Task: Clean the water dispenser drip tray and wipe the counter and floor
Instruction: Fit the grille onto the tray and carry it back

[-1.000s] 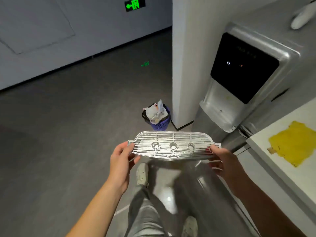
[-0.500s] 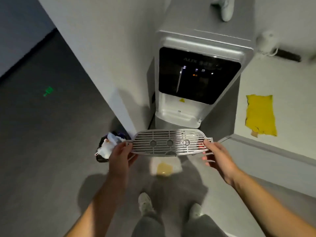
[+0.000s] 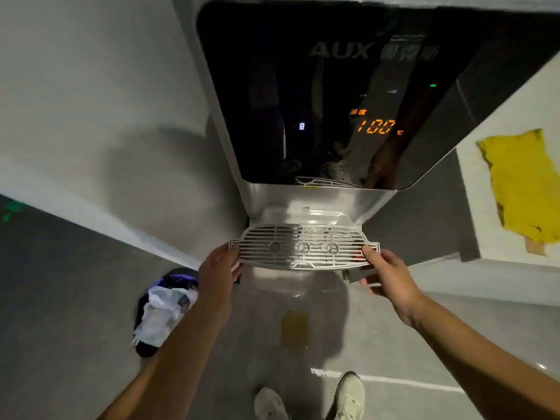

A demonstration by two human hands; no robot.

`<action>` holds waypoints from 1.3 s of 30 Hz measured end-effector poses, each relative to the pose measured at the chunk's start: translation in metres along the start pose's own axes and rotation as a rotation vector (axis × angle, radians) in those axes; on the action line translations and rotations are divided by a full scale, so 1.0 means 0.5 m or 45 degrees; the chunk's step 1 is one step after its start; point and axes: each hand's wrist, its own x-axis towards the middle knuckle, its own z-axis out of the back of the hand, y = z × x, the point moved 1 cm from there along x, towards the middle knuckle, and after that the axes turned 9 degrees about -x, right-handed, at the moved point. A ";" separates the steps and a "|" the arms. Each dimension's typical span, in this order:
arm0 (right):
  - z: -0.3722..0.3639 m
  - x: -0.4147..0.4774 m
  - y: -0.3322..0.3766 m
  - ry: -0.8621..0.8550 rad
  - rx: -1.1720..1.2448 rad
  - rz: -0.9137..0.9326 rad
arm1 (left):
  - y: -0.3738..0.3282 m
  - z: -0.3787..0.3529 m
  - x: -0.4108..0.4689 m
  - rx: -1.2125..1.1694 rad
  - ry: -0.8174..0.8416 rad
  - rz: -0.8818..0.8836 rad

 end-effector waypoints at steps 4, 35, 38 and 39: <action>-0.025 0.103 -0.021 -0.040 0.022 -0.003 | 0.037 -0.034 0.102 0.003 -0.023 0.004; -0.037 0.181 0.014 -0.105 -0.202 -0.056 | 0.032 -0.105 0.196 0.464 -0.027 -0.099; -0.028 0.143 0.043 -0.124 -0.205 -0.180 | 0.006 -0.101 0.169 0.661 0.038 -0.131; -0.023 0.121 0.055 -0.126 -0.216 -0.186 | -0.005 -0.099 0.156 0.740 0.041 -0.151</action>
